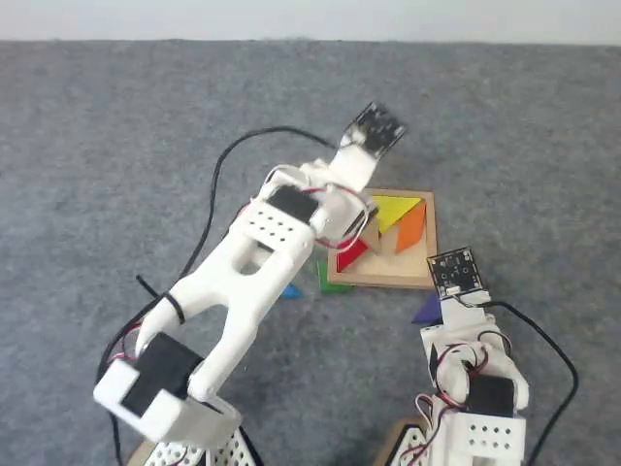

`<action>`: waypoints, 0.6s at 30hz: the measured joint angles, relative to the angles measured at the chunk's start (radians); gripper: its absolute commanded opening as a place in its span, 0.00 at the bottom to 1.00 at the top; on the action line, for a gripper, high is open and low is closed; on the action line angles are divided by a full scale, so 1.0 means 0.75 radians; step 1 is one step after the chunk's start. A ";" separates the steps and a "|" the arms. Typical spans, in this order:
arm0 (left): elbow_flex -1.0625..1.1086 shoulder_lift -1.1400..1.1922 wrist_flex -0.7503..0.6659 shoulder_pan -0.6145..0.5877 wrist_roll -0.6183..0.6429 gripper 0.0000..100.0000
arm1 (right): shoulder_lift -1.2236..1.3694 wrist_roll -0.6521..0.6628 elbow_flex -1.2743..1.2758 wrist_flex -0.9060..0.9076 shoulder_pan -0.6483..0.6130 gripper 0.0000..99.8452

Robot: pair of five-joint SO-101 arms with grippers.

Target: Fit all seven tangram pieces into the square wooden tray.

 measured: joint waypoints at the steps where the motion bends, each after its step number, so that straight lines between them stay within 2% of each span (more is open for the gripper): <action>1: 0.035 0.000 -0.002 0.000 0.000 0.16 | 0.000 0.000 0.000 0.000 0.000 0.01; 18: 0.045 0.225 -0.068 0.004 0.041 0.16 | 0.000 0.000 0.000 0.000 0.000 0.01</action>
